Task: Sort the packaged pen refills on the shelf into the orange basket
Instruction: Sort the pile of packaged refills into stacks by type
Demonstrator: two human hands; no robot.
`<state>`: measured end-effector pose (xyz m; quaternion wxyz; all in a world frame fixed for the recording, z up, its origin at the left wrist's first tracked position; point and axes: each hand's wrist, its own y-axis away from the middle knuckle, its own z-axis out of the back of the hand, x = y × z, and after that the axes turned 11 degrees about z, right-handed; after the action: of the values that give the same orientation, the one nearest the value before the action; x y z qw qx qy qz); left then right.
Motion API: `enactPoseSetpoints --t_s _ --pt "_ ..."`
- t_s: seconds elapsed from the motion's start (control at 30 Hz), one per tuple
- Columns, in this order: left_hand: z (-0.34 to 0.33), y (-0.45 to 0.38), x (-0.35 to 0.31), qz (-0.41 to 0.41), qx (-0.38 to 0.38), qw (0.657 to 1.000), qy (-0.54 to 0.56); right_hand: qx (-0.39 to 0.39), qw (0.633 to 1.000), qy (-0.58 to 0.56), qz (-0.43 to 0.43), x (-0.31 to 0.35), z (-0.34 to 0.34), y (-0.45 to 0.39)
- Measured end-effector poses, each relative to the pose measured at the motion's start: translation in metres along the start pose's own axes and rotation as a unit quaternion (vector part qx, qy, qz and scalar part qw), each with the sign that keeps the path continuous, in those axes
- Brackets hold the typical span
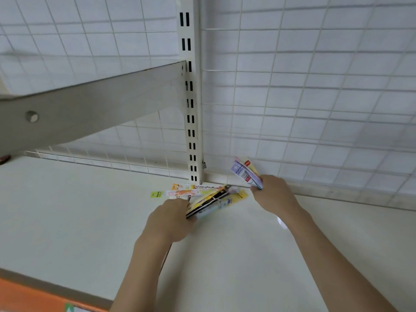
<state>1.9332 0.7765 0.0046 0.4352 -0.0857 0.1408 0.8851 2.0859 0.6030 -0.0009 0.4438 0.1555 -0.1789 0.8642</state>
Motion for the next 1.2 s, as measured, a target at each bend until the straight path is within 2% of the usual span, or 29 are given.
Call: enactPoseSetpoints --t_s 0.13,0.2,0.47,0.6,0.7,0.8,1.03,1.2 --pt "0.019 0.000 -0.001 -0.013 -0.096 0.995 0.022 -0.014 1.000 0.001 -0.008 -0.010 0.006 0.002" --pt "0.022 -0.003 -0.006 -0.024 -0.116 0.992 0.045 -0.017 1.000 0.003 -0.013 -0.015 0.009 0.004" --pt "-0.012 -0.011 -0.048 -0.052 -0.068 0.993 0.082 -0.021 0.999 0.010 -0.027 -0.028 0.017 0.013" --pt "-0.023 -0.013 -0.050 -0.021 -0.025 0.998 0.055 -0.024 0.999 0.019 -0.018 -0.029 0.019 0.015" --pt "-0.026 -0.013 -0.048 -0.007 -0.026 1.000 0.005 -0.023 1.000 0.013 -0.012 -0.026 0.016 0.014" --pt "-0.024 -0.011 -0.042 0.008 -0.030 1.000 0.000 -0.019 1.000 0.006 -0.003 -0.021 0.012 0.010" --pt "0.004 0.005 0.023 0.094 -0.099 0.989 0.055 0.004 0.999 -0.014 0.037 -0.003 -0.006 -0.002" --pt "0.023 0.018 0.054 0.151 -0.146 0.970 0.127 0.036 0.994 0.008 0.099 0.025 -0.019 -0.015"
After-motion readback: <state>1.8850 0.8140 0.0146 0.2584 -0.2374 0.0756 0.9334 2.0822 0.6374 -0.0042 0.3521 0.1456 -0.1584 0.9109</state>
